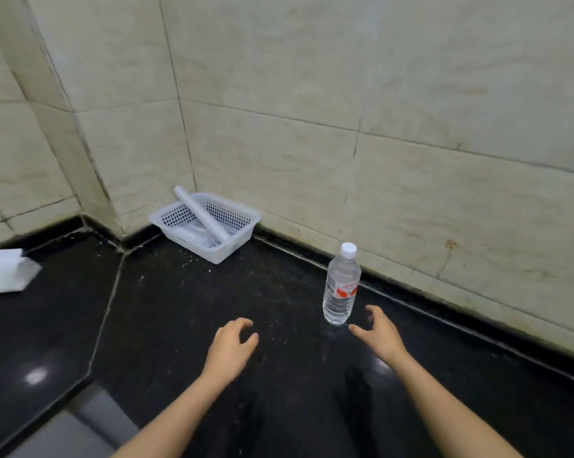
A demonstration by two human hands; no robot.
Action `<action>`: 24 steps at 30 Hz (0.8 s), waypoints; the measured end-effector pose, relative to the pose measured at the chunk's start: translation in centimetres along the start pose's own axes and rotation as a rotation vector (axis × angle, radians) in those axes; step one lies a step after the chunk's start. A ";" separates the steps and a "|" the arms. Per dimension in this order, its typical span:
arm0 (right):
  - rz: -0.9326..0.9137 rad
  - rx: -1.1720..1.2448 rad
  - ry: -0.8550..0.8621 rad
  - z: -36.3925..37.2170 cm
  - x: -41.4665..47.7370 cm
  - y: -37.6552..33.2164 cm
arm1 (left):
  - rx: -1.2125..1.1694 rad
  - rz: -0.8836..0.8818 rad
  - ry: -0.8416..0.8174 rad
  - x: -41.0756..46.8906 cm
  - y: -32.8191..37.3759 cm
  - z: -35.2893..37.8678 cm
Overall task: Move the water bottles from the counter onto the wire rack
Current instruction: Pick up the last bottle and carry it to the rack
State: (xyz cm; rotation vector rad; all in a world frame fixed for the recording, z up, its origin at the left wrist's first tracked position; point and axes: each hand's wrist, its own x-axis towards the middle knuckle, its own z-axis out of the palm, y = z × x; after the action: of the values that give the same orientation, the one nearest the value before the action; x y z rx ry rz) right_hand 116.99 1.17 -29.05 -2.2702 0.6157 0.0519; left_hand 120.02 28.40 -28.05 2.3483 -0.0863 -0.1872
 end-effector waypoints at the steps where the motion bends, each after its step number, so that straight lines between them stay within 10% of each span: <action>1: 0.029 0.066 0.013 0.4 0.9 -0.5 | 0.005 -0.011 -0.012 1.1 -0.4 0.0; 14: 0.279 0.563 0.393 5.5 8.9 -4.9 | -0.001 0.121 -0.395 12.9 -2.9 2.7; 24: 0.483 0.617 0.732 10.8 -1.6 -8.0 | -0.131 0.294 -0.647 14.2 -3.8 3.8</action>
State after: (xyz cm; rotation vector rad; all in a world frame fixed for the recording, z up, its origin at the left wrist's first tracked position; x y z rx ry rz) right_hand 120.75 14.10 -30.90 -1.4596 1.3348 -0.6658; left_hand 133.42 26.72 -34.97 2.0302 -0.7033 -0.7715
